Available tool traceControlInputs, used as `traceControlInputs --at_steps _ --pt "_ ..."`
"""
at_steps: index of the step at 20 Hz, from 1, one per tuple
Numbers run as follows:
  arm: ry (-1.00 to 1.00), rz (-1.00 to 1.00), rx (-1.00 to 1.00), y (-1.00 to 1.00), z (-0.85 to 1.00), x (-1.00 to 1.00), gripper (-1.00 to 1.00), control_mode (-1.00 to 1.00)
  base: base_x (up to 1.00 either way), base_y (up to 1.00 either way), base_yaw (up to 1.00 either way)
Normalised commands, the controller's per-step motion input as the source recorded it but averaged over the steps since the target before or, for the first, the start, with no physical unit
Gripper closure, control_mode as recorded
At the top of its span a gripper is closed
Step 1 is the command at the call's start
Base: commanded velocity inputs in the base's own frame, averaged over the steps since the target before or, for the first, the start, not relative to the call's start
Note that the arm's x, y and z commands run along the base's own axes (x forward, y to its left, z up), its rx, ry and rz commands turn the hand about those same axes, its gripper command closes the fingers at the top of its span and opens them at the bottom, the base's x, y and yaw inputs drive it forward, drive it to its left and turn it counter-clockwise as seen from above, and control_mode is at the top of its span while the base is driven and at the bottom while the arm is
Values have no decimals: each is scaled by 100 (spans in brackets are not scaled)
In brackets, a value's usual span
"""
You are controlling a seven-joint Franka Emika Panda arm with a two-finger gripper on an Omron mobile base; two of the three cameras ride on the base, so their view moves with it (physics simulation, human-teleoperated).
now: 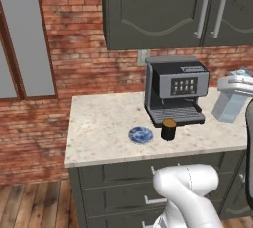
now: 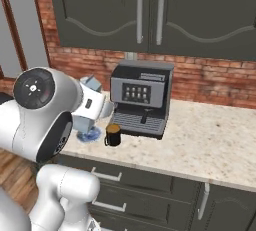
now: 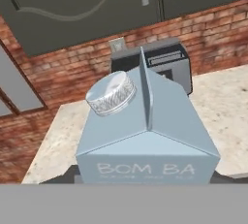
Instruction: Take a sugar cube from the saucer and place it inside the coffee. Then, grab milk from the fridge and place it next to the coffee on the counter to sweeten the coffee.
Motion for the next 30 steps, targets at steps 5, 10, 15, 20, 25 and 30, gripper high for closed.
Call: traceControlInputs --at_steps 5,10,15,20,25,30 --pt "6 19 0 -55 -22 48 100 -100 0 0 0" --pt "7 25 0 -44 -35 60 100 -100 0 0 0" --pt "1 27 0 -29 -42 50 100 -100 0 0 0" --pt "-3 22 0 -19 -34 12 100 -100 0 0 0" --pt "-5 12 0 -3 -35 0 100 -100 0 0 0" --pt "-6 2 0 0 -41 9 100 -100 0 0 0"
